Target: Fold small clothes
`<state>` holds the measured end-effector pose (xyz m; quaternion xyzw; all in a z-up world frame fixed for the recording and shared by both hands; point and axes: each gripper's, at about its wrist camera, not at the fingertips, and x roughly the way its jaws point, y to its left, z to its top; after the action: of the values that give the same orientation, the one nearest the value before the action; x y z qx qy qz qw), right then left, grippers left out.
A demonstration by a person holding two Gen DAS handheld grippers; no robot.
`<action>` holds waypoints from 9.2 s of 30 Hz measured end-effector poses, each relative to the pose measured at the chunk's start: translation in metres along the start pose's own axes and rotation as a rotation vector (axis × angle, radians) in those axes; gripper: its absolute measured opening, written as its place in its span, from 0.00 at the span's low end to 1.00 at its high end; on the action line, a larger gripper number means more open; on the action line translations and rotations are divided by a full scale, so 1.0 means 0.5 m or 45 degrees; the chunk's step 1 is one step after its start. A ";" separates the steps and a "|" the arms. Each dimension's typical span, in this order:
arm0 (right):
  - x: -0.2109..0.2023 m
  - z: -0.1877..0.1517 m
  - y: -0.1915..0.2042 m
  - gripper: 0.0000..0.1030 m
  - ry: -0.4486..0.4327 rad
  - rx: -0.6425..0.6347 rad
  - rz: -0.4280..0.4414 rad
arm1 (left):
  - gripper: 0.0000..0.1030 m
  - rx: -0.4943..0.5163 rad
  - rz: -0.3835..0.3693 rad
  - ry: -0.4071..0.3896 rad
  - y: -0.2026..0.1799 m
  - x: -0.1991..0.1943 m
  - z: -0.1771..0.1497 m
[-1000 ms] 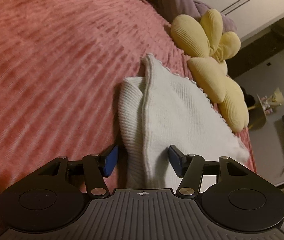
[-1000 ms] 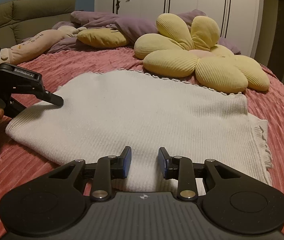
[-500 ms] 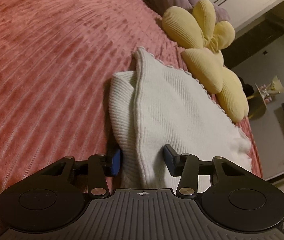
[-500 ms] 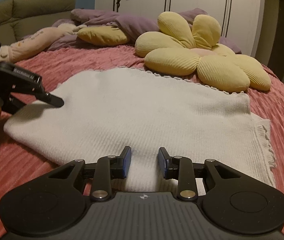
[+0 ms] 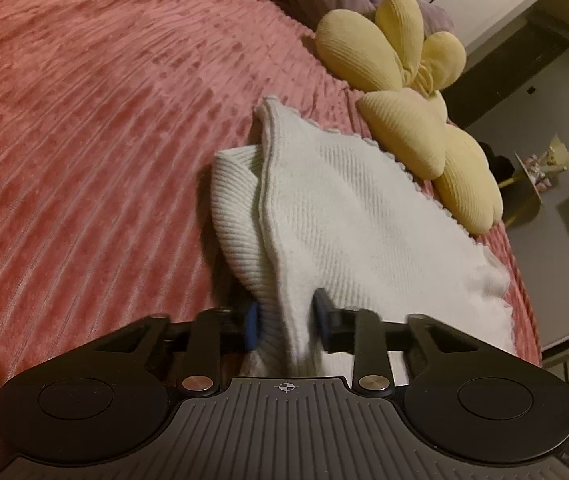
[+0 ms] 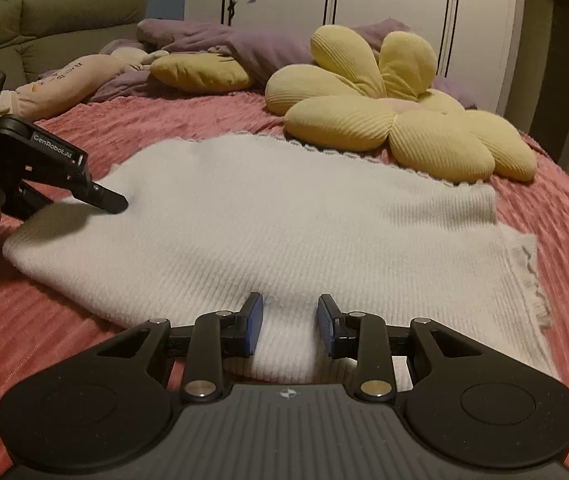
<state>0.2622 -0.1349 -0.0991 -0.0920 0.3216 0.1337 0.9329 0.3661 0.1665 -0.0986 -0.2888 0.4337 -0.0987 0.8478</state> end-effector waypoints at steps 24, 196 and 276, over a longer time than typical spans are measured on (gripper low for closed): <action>-0.140 -0.076 -0.220 0.31 -0.103 0.337 -0.089 | 0.40 0.509 0.114 0.128 -0.462 0.140 -0.087; -0.026 0.110 -0.095 0.34 -0.090 0.139 -0.087 | 0.97 0.170 0.324 -0.242 -0.232 -0.038 -0.155; -0.359 0.048 -0.010 0.96 0.499 0.280 -0.240 | 1.00 0.553 0.603 0.164 -0.368 -0.292 -0.353</action>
<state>0.1416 -0.1678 0.0320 -0.0435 0.4991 -0.0102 0.8654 0.1532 0.0067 0.0256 0.0144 0.5104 -0.0070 0.8598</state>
